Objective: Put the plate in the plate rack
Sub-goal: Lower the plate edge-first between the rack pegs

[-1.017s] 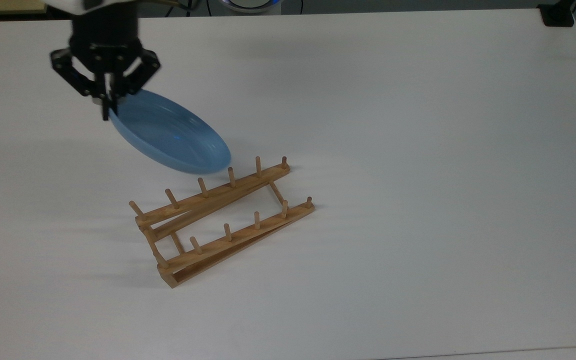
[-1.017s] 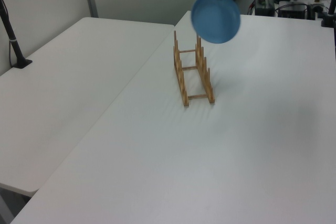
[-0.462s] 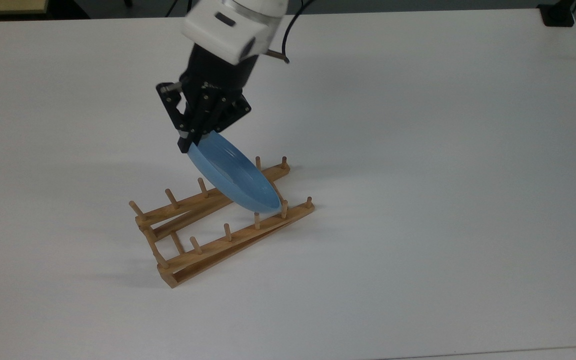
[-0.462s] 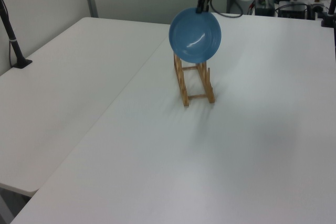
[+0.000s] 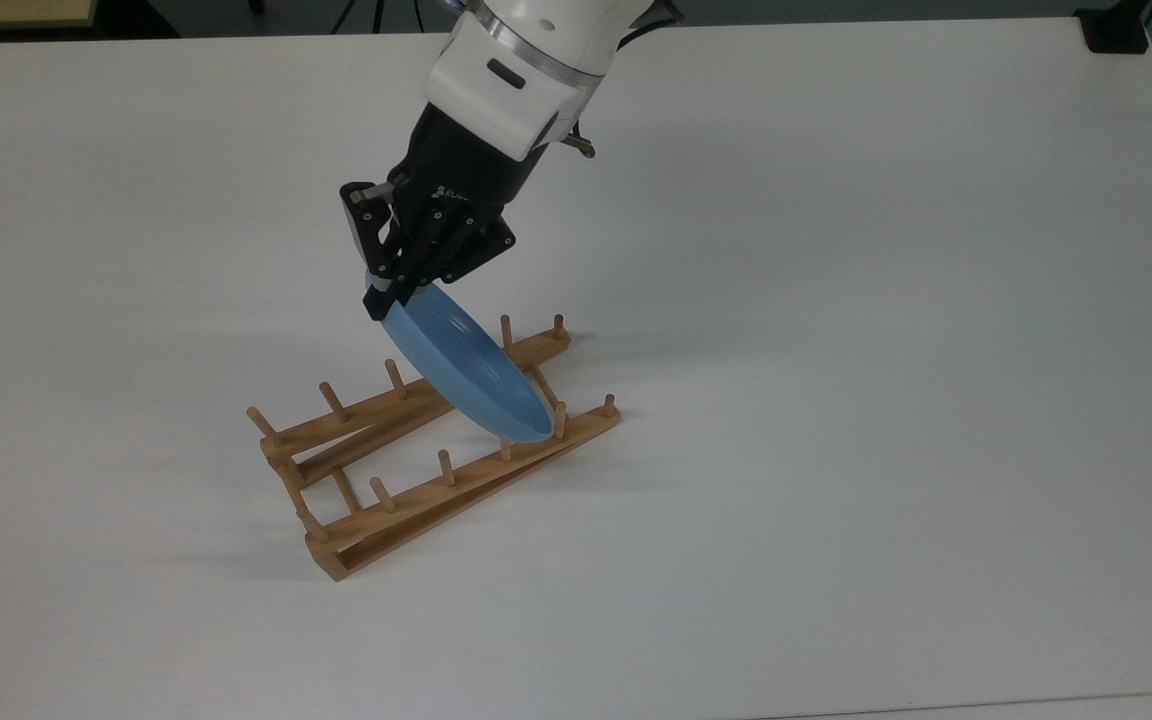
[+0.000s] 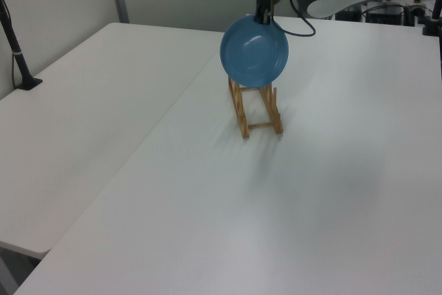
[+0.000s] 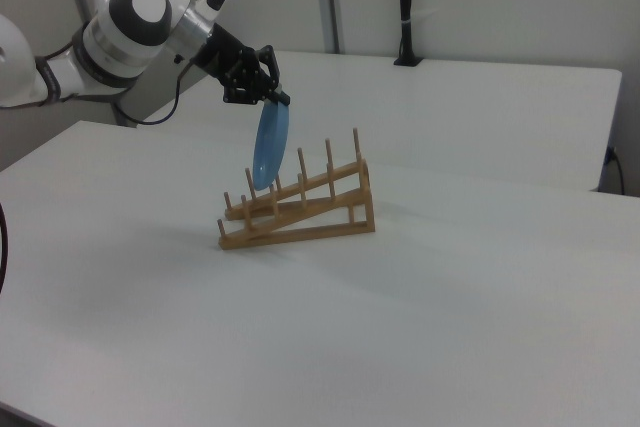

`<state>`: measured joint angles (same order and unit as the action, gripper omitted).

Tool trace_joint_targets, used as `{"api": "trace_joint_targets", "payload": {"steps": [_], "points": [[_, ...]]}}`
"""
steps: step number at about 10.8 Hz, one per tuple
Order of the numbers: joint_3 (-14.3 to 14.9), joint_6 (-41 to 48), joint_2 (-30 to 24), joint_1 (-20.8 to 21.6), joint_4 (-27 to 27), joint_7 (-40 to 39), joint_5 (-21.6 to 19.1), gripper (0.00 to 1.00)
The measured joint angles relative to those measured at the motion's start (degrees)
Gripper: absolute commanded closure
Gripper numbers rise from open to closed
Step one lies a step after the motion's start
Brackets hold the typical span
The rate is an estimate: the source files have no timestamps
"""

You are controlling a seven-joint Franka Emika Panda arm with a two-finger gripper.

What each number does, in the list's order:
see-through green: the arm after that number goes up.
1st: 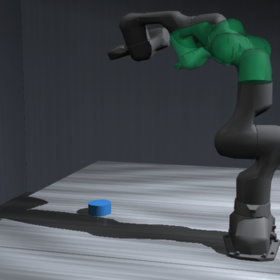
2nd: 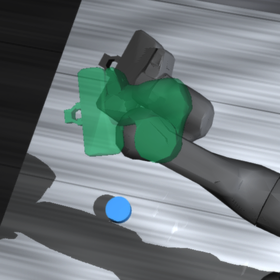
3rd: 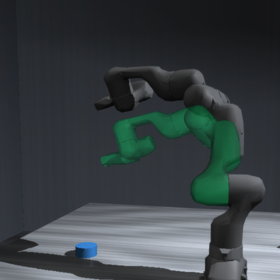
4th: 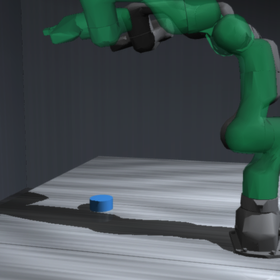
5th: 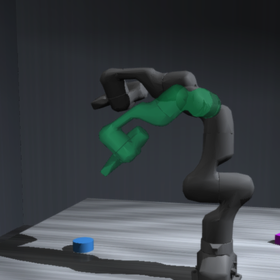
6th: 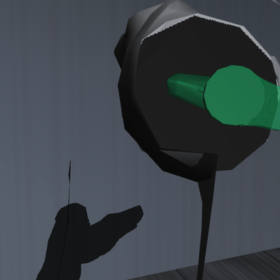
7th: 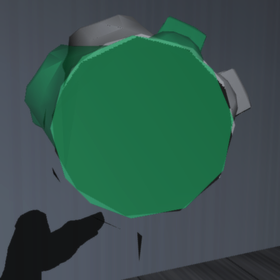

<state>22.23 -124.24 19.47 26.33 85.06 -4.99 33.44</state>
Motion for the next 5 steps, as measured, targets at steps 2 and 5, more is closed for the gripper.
{"api": "trace_joint_targets", "payload": {"steps": [2,5], "points": [[-0.5,0.0,0.2,0.2,0.0,0.4,0.7,1.0],[-0.6,0.0,0.3,0.2,0.0,1.5,0.7,1.0]]}}
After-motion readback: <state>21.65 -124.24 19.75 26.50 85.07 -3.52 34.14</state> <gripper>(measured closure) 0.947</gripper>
